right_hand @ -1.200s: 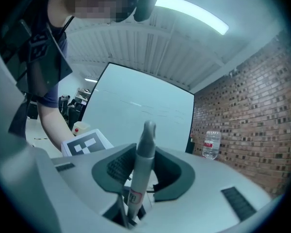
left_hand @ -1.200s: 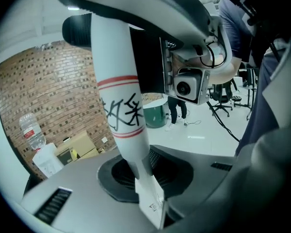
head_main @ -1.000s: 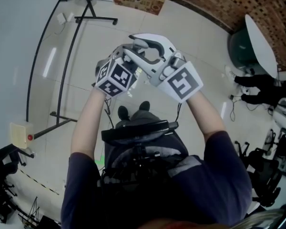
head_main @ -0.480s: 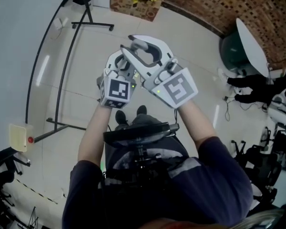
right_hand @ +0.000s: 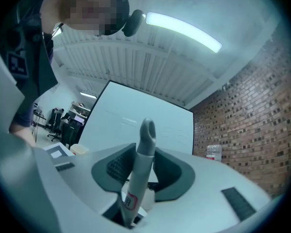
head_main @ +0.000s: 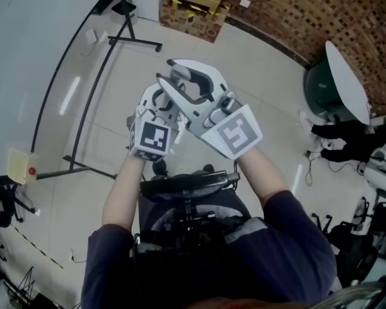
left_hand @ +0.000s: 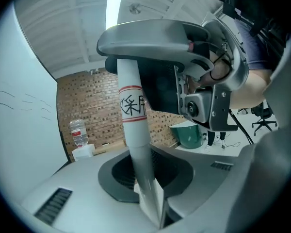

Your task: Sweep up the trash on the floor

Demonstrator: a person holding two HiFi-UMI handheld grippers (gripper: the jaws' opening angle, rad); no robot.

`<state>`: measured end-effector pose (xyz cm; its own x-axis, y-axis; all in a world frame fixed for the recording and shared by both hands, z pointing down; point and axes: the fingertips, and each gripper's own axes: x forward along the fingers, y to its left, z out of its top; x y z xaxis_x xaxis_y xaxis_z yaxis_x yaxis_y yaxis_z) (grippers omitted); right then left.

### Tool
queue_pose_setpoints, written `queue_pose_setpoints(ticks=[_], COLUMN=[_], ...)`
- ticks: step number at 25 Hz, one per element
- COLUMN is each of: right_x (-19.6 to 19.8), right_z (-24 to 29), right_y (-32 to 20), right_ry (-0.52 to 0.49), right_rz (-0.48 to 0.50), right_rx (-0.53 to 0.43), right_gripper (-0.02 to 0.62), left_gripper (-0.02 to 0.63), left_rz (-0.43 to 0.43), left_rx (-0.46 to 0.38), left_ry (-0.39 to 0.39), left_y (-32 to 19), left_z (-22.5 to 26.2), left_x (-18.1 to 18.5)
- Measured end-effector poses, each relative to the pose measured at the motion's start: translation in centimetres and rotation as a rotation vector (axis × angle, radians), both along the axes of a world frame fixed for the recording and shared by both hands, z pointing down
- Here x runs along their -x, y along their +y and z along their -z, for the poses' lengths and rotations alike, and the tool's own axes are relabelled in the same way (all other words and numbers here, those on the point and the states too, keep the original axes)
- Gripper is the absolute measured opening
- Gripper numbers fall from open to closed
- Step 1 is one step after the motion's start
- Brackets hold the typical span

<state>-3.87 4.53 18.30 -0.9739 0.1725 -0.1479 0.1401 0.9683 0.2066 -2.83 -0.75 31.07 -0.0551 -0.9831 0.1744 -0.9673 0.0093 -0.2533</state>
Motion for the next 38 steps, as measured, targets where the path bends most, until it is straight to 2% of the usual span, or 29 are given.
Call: queue_pose_setpoints(ticks=[4, 8, 11, 14, 21, 27, 32, 38], right_x=[-3.8, -8.5, -11.9, -14.1, -15.4, -15.4, -15.5, -14.3], right_z=[0.4, 0.2, 0.4, 0.5, -1.8, -3.3, -4.3, -3.9], right_y=[-1.3, -3.5, -4.9, -5.2, -5.3, -5.0, -1.2, 4.6], right_ry=[-0.034, -0.026, -0.030, -0.040, 0.054, 0.086, 0.091, 0.088], right_rz=[0.059, 0.128, 0.191, 0.251, 0.346, 0.325, 0.305, 0.255], right_rx=[-0.012, -0.004, 0.007, -0.004, 0.032, 0.051, -0.013, -0.083], right_gripper=[0.130, 0.127, 0.126, 0.126, 0.129, 0.132, 0.132, 0.130], left_gripper=[0.045, 0.046, 0.046, 0.046, 0.049, 0.049, 0.049, 0.046], left_rz=[0.079, 0.145, 0.179, 0.194, 0.195, 0.206, 0.223, 0.220], left_rx=[0.003, -0.001, 0.015, 0.029, 0.058, 0.061, 0.058, 0.022], left_ry=[0.031, 0.032, 0.019, 0.042, 0.123, 0.181, 0.198, 0.211], left_y=[-1.9, -4.4, -6.1, -6.5, -6.1, -5.3, -2.3, 3.0], left_z=[0.1, 0.2, 0.3, 0.2, -2.1, -3.8, -4.8, -3.7], left_x=[-3.5, -7.7, -10.8, -13.3, -15.6, -16.4, -16.4, -14.8])
